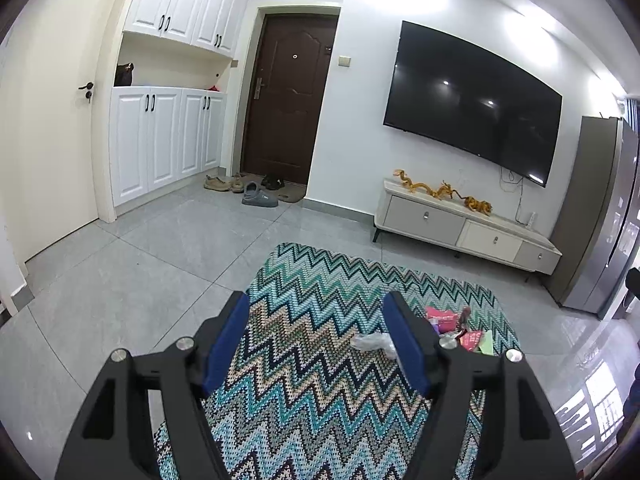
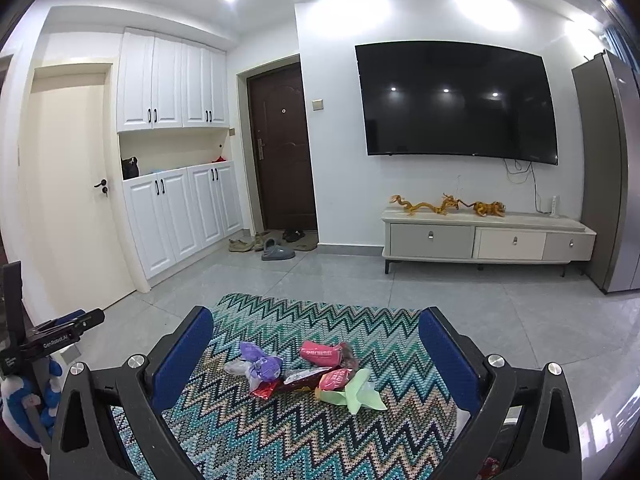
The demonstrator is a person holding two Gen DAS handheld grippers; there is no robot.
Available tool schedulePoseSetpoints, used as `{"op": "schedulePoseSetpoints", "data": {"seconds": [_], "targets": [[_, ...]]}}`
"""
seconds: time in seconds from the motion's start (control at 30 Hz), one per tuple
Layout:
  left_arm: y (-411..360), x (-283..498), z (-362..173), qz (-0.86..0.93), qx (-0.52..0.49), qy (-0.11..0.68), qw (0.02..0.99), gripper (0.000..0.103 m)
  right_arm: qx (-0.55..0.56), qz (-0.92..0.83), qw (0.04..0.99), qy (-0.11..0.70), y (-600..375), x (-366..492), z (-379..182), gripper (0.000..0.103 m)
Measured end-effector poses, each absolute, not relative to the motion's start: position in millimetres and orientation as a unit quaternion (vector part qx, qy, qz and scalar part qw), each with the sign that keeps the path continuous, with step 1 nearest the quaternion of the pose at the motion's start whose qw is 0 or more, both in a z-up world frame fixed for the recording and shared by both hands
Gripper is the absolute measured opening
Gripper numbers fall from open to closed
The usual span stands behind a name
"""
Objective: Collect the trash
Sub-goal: 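Move both open tools back from the bin to the trash pile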
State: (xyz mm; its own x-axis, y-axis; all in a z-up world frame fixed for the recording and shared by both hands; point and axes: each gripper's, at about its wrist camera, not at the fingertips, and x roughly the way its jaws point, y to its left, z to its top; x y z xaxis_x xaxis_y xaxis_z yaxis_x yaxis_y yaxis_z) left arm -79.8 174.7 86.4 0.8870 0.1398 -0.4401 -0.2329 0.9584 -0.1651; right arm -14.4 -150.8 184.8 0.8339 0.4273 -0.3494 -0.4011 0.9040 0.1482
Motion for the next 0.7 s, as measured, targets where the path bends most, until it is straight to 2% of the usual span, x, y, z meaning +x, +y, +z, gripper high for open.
{"op": "schedulePoseSetpoints", "data": {"seconds": [0.37,0.7], "targets": [[165,-26,48,0.062,-0.104,0.269,0.955,0.068,0.036,0.213,0.948,0.235,-148,21,156,0.103],[146,43,-12,0.005,-0.079,0.338,0.938,0.068,0.046,0.211,0.923,0.318,-142,86,93,0.084]]}}
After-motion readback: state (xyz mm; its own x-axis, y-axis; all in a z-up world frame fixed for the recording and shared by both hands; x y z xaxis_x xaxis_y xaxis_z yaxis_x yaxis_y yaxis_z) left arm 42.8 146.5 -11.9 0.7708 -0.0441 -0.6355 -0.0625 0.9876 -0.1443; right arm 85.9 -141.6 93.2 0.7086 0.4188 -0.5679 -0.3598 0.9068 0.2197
